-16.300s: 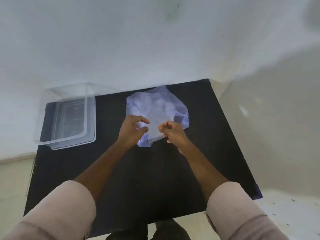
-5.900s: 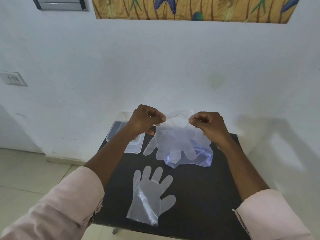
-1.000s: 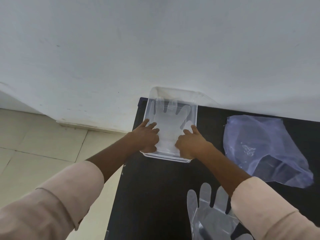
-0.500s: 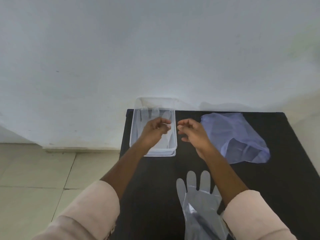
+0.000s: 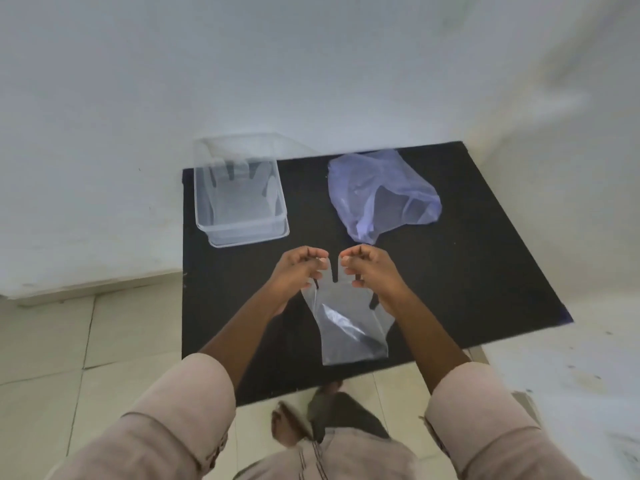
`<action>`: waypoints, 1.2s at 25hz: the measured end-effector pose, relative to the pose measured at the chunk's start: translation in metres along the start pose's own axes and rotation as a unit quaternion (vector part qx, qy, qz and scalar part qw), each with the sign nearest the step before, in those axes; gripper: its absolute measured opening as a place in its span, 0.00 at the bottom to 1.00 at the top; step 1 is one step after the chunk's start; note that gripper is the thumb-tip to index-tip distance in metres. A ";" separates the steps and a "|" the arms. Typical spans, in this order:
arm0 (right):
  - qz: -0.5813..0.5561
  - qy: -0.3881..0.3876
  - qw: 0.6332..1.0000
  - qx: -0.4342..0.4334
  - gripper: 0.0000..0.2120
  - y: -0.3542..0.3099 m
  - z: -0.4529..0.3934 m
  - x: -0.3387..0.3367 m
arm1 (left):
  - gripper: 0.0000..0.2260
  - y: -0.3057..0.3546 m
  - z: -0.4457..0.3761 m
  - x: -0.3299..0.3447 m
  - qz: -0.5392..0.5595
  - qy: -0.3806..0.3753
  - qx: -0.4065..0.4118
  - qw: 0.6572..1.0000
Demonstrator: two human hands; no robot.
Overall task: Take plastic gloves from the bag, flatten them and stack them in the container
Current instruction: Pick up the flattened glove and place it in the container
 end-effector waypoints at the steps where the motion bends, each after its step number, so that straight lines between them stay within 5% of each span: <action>1: 0.008 0.012 1.000 0.005 0.04 0.011 0.006 -0.007 | 0.09 -0.008 0.005 0.007 0.001 -0.001 -0.011 1.000; 6: 0.135 0.105 0.984 0.054 0.08 0.071 0.023 -0.044 | 0.07 -0.060 0.024 0.028 0.001 0.017 -0.076 0.997; 11: 0.238 0.074 0.949 0.193 0.19 0.149 0.037 -0.054 | 0.07 -0.114 0.043 0.045 0.014 0.060 -0.157 0.986; 16: -0.012 0.127 0.976 0.178 0.11 0.165 0.045 -0.037 | 0.08 -0.147 0.066 0.059 -0.042 0.126 -0.158 0.978; 20: -0.240 0.098 0.924 0.280 0.06 0.157 0.054 -0.033 | 0.22 -0.153 0.080 0.073 -0.210 0.157 -0.035 0.964; 30: -0.355 0.042 0.876 0.322 0.09 0.136 0.059 -0.034 | 0.36 -0.130 0.067 0.121 -0.323 0.164 0.032 0.932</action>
Point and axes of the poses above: each hand's wrist, its own z-axis away from the middle knuckle, its own x-axis out of the palm, y = z × x, the point moved 5 cm from there along -z, towards the middle knuckle, and after that the axes turned 7 degrees about -z, right-handed, at the moved point
